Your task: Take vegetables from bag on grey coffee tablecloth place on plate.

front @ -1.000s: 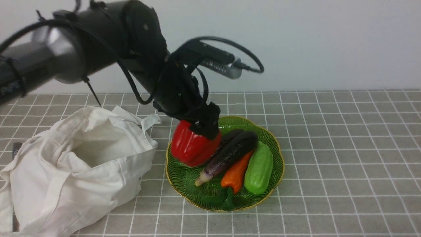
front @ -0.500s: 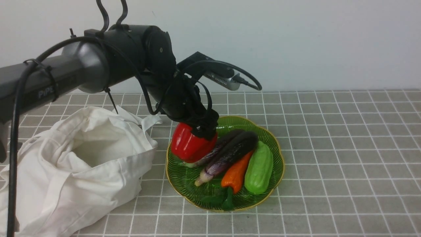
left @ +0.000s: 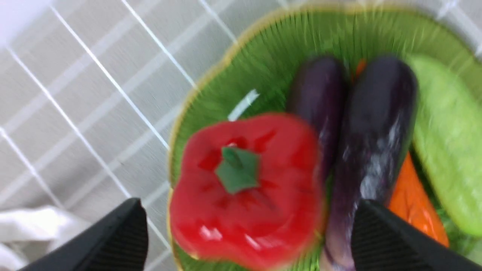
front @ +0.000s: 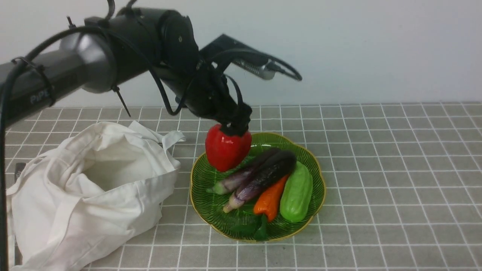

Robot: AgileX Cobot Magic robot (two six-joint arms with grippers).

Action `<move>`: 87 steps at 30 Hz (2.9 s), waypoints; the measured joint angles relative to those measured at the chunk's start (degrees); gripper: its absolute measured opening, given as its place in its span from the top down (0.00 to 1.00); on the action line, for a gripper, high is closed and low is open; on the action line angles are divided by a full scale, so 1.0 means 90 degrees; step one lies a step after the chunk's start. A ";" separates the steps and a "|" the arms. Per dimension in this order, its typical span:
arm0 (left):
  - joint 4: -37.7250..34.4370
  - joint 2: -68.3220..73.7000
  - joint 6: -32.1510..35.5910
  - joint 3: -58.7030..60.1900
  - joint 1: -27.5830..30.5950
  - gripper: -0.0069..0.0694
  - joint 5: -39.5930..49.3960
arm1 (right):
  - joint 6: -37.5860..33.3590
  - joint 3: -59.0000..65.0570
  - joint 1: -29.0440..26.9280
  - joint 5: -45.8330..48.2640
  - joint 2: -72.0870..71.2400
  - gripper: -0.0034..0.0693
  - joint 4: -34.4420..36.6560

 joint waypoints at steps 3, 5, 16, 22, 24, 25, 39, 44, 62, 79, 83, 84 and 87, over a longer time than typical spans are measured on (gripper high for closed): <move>0.0114 -0.0007 -0.0120 -0.0254 0.0000 0.01 0.0306 | 0.0000 0.0000 0.0000 0.0000 0.0000 0.97 0.0000; 0.0150 -0.0007 -0.0148 -0.0316 0.0000 0.01 0.0437 | 0.0000 0.0000 0.0000 0.0000 0.0000 0.97 0.0000; 0.0222 -0.0376 -0.0722 -0.1320 0.0000 0.61 0.2298 | 0.0007 0.0000 0.0000 0.0000 0.0000 0.97 0.0000; 0.0175 -0.1801 -0.0691 -0.1300 0.0000 0.91 0.2421 | 0.0007 0.0000 0.0000 0.0000 0.0000 0.97 0.0000; 0.0116 -0.2310 -0.0691 -0.1167 -0.0003 0.92 0.2437 | 0.0000 0.0000 0.0000 0.0000 0.0000 0.97 0.0000; 0.0088 -0.2726 -0.0691 -0.0990 -0.0008 0.92 0.2425 | 0.0000 0.0000 0.0000 0.0000 0.0000 0.97 0.0000; -0.0341 -0.7422 -0.0716 0.3983 -0.0015 0.92 -0.0721 | 0.0007 0.0000 0.0000 0.0000 0.0000 0.97 0.0000; -0.0414 -0.8875 -0.0716 0.5619 -0.0015 0.92 -0.1542 | 0.0007 0.0000 0.0000 0.0000 0.0000 0.97 0.0000; 0.0247 -1.0651 -0.0719 0.7342 0.0209 0.92 -0.2375 | 0.0001 0.0000 0.0000 0.0000 0.0000 0.97 0.0000; 0.0278 -1.2251 -0.0927 1.0779 0.2575 0.92 -0.3392 | 0.0008 0.0000 0.0000 0.0002 0.0000 0.97 0.0000; 0.0292 -1.2251 -0.0650 1.0791 0.2262 0.92 -0.3148 | 0.0000 0.0000 0.0000 0.0002 0.0000 0.97 0.0000; 0.0298 -1.2251 -0.0575 1.0791 0.2209 0.92 -0.3140 | 0.0000 0.0000 0.0000 0.0002 0.0000 0.97 0.0000; 0.0303 -1.2251 -0.0456 1.0791 0.2140 0.92 -0.3140 | 0.0000 0.0000 0.0000 0.0002 0.0000 0.97 0.0000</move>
